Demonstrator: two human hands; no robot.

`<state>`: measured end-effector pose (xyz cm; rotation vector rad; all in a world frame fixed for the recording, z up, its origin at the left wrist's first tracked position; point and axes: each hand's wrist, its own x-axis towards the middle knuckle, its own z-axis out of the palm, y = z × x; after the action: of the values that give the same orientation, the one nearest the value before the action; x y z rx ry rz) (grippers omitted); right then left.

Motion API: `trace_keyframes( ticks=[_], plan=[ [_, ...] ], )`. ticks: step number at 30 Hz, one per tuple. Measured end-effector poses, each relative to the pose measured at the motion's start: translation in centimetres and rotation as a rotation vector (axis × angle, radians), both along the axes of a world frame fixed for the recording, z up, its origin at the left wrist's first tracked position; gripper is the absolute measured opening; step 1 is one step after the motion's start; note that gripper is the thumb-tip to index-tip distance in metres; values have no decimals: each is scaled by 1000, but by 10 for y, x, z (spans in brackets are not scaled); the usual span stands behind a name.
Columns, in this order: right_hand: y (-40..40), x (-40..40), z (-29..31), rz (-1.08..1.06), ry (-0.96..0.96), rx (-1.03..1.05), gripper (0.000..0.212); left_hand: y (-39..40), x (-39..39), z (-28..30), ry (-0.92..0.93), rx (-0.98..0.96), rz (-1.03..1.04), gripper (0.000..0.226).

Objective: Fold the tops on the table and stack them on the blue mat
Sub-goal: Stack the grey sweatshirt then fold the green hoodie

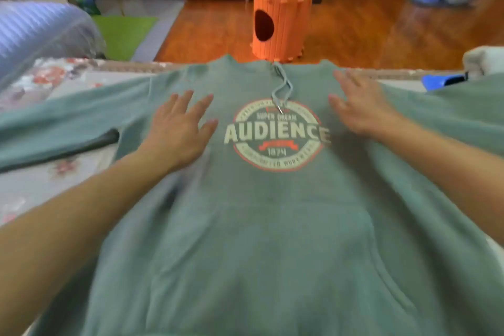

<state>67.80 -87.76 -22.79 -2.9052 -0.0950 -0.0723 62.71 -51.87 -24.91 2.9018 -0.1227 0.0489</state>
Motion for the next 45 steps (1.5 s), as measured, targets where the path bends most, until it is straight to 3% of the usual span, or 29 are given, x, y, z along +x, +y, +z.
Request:
trace_keyframes(
  ticks=[3,6,8,10,13,16,19,21,23,26,31,33,38,40,42,43,45],
  plan=[
    [2,-135,-28,217,-78,-99,72,-12,-129,-11,-52,0,-190,67],
    [-23,-234,-61,320,52,-256,78,-22,-227,-34,11,127,-461,61],
    [-39,-259,-56,240,109,-330,81,-21,-259,-39,11,242,-560,58],
    [-42,-279,-37,227,102,-323,81,-14,-271,-30,1,238,-601,56],
    [-30,-340,-26,519,-11,-241,65,-5,-295,-21,-2,257,-758,58],
    [-30,-382,-27,660,39,-221,58,2,-315,-13,-51,168,-723,49],
    [-35,-381,-27,666,-169,-273,37,14,-309,0,-94,193,-729,36],
    [-32,-380,-23,651,-212,-326,37,20,-307,6,-108,265,-751,28],
    [-31,-383,-14,564,-276,-243,31,22,-307,14,-169,270,-727,19],
    [-33,-394,5,375,-369,-23,28,27,-314,35,-295,50,-558,10],
    [-40,-413,-27,612,-125,-155,34,37,-334,10,4,177,-686,18],
    [-49,-413,-39,599,2,-160,40,41,-337,-2,69,203,-670,23],
    [-62,-413,-31,407,7,-133,48,36,-337,-2,-21,228,-615,27],
    [-57,-416,-17,317,-86,61,40,25,-337,2,-125,198,-634,19],
    [-55,-421,0,191,-218,315,31,22,-339,13,-264,5,-543,12],
    [-56,-425,6,185,-252,366,29,24,-341,21,-316,-84,-492,13],
    [-58,-433,5,332,-184,272,32,32,-343,25,-316,-92,-538,15]
  ],
)
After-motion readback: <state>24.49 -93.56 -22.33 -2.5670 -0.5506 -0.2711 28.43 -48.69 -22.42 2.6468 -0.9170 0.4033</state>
